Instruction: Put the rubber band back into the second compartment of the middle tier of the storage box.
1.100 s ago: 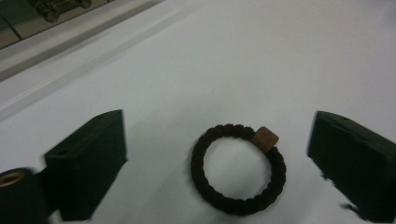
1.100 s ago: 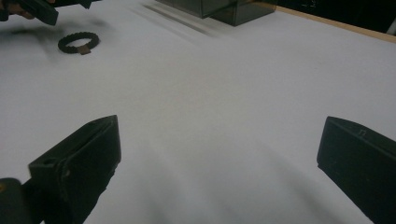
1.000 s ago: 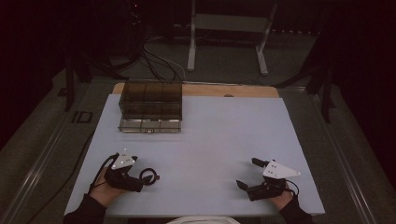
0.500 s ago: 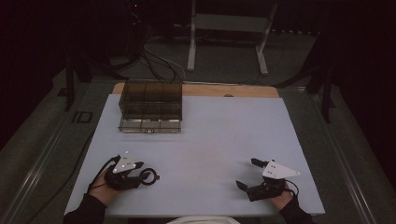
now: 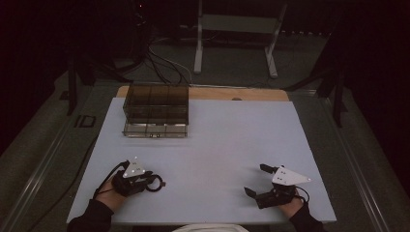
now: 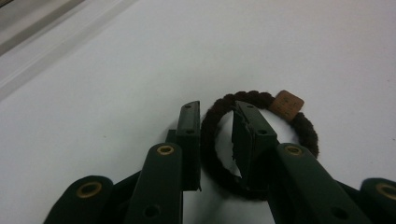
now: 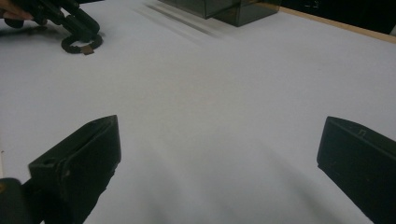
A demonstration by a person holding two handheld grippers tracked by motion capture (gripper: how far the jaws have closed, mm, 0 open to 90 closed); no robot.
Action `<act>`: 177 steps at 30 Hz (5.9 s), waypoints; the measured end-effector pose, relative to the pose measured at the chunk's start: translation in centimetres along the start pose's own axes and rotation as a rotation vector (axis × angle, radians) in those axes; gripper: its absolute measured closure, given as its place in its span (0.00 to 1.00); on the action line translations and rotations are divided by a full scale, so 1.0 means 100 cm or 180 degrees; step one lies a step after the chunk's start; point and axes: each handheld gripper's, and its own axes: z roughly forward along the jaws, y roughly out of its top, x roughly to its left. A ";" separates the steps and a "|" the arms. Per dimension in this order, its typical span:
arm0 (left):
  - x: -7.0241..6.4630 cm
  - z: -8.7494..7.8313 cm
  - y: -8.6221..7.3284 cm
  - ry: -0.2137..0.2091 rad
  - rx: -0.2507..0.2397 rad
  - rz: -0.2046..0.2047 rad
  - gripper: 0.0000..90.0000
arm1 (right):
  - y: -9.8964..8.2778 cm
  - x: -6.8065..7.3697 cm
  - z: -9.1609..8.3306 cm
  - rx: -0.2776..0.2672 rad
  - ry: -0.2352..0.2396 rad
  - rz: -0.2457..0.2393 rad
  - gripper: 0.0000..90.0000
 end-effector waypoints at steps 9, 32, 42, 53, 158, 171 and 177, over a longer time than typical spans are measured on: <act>-0.002 0.001 0.002 -0.0051 0.0047 0.0034 0.94 | 0.000 0.000 0.000 0.0006 0.0000 -0.0007 0.00; -0.008 -0.002 0.009 -0.0113 0.0108 0.0140 0.98 | 0.000 0.000 0.001 0.0016 -0.0008 0.0015 0.00; -0.010 -0.006 0.015 -0.0146 0.0090 0.0132 0.98 | 0.000 0.000 0.001 0.0020 -0.0021 0.0016 0.00; -0.011 -0.010 0.021 -0.0203 0.0101 0.0106 0.98 | 0.000 -0.001 0.000 0.0012 -0.0040 0.0017 0.00; 0.050 -0.052 0.110 0.0034 -0.0409 0.0162 0.98 | -0.001 0.000 0.001 0.0028 -0.0023 -0.0004 0.00; 0.064 -0.051 0.124 0.0132 -0.0494 0.0091 0.98 | -0.001 0.000 0.001 0.0034 -0.0018 0.0001 0.00; 0.072 -0.048 0.130 0.0159 -0.0538 0.0041 0.98 | -0.001 0.000 0.001 0.0037 -0.0018 -0.0001 0.00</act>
